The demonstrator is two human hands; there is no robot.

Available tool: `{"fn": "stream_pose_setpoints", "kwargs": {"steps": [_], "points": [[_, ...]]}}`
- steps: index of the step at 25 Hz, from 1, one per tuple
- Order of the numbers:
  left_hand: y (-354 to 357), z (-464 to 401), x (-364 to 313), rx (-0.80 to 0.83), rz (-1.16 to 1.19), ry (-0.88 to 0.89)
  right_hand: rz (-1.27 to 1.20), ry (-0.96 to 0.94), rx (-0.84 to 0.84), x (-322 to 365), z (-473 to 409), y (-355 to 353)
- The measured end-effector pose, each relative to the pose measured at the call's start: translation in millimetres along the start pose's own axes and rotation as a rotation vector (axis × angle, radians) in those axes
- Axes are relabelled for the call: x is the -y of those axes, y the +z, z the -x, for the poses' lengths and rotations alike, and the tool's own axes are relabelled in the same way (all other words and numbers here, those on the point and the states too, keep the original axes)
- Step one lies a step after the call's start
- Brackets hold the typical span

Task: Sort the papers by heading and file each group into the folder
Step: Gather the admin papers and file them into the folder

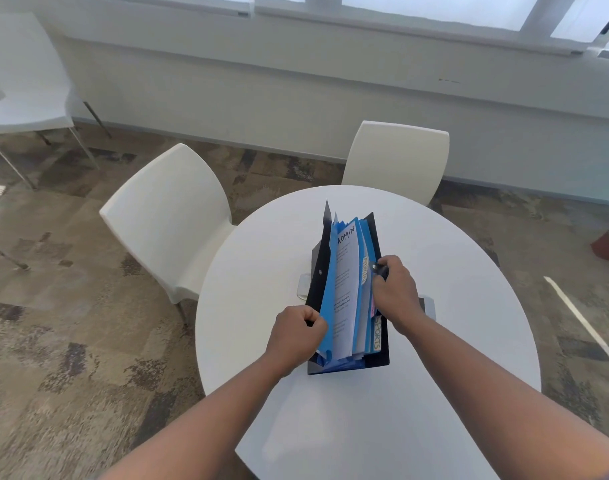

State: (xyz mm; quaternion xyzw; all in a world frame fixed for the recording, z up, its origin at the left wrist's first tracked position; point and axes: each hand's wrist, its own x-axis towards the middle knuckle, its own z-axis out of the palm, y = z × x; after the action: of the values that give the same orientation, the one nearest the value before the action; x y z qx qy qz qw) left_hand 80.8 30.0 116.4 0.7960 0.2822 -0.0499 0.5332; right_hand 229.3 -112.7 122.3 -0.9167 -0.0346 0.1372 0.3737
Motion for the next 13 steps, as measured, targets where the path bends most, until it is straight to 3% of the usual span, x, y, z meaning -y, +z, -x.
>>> {"fn": "stream_pose_setpoints", "kwargs": {"steps": [7,11,13], "points": [[2,5,-6,0.027,-0.084,0.108,-0.519,0.316,0.069,2,7,-1],[12,10,-5,0.153,-0.317,0.269,-0.615,0.325,0.115,5,16,-4],[17,13,-2,0.267,-0.281,0.33,-0.676,0.322,0.127,11,23,-5]]}}
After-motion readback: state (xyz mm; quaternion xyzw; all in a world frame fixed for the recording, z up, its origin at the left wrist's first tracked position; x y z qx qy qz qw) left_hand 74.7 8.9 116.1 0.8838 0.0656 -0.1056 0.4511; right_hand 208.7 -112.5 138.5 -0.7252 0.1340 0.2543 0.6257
